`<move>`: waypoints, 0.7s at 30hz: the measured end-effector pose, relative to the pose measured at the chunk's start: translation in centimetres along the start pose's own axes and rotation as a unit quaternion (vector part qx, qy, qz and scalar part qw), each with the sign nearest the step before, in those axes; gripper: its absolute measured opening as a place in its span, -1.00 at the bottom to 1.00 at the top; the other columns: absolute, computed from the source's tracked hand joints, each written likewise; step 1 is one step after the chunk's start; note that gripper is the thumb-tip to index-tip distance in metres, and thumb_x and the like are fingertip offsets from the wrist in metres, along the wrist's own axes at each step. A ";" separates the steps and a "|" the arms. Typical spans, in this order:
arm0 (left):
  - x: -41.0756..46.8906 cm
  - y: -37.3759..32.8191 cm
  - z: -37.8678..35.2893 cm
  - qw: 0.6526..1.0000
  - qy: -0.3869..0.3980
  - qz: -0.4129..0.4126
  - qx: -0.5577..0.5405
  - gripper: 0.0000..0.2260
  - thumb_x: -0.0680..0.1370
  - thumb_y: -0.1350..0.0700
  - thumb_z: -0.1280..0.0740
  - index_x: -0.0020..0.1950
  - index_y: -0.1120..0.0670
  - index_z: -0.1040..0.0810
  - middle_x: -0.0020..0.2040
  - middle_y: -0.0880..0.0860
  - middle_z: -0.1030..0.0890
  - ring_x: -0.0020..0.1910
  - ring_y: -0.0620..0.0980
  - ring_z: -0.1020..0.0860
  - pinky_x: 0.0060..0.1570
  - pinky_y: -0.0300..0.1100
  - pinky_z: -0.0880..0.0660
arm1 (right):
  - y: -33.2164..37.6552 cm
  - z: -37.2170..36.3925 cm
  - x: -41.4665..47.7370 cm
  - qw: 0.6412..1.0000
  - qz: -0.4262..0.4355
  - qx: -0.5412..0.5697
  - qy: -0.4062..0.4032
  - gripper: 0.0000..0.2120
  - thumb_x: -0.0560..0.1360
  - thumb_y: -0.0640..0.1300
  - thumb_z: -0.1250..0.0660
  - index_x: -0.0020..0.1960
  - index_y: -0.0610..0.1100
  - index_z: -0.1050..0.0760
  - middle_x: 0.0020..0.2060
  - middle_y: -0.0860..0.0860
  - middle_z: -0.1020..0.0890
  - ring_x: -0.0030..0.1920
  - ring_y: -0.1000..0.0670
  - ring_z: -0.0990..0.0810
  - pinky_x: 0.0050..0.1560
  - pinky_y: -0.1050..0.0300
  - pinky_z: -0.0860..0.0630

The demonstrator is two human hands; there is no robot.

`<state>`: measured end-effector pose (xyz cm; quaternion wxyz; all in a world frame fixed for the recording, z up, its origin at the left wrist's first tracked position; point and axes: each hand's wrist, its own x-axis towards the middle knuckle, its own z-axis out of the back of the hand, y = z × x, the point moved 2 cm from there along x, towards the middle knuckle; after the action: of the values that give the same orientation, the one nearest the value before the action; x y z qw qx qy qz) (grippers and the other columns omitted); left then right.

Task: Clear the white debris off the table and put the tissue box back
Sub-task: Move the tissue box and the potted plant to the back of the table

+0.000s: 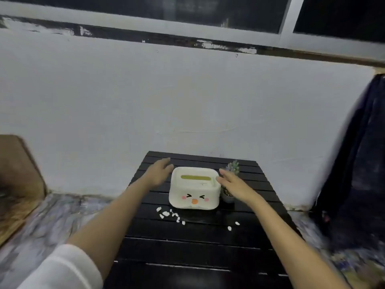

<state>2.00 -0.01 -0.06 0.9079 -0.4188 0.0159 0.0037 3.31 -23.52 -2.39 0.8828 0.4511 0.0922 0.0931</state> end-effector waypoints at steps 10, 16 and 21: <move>0.2 5.9 -5.9 0.989 0.037 0.079 -0.119 -0.60 0.57 0.04 -0.02 0.40 0.09 -0.23 0.46 0.08 -0.27 0.43 0.04 -0.22 0.41 -0.06 -0.16 | -4.3 -3.6 0.4 0.994 -0.077 0.066 -0.048 -0.47 0.59 0.03 -0.06 0.48 -0.13 -0.05 0.48 -0.04 -0.19 0.46 -0.05 -0.18 0.40 0.02 -0.17; 0.2 5.7 -7.0 0.981 0.023 0.054 -0.185 -0.65 0.56 0.06 -0.02 0.33 0.04 -0.33 0.28 0.02 -0.45 0.24 0.00 -0.38 0.23 -0.11 -0.29 | -4.2 -4.1 0.7 0.984 -0.054 0.159 -0.060 -0.59 0.61 -0.03 0.02 0.45 -0.03 -0.14 0.41 -0.01 -0.30 0.43 -0.01 -0.22 0.39 0.09 -0.15; 0.4 6.0 -7.2 0.977 -0.001 0.038 -0.209 -0.67 0.56 0.10 -0.03 0.30 0.04 -0.36 0.20 0.01 -0.46 0.17 -0.04 -0.38 0.15 -0.16 -0.27 | -4.3 -4.5 1.2 0.982 -0.052 0.171 -0.065 -0.63 0.61 0.00 0.04 0.38 0.00 -0.27 0.25 0.05 -0.41 0.24 0.11 -0.34 0.25 0.18 -0.23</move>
<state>2.06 -1.61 -9.30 0.7994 -0.5986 0.0295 0.0420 3.75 -22.21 -8.55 0.8004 0.5951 0.0725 0.0009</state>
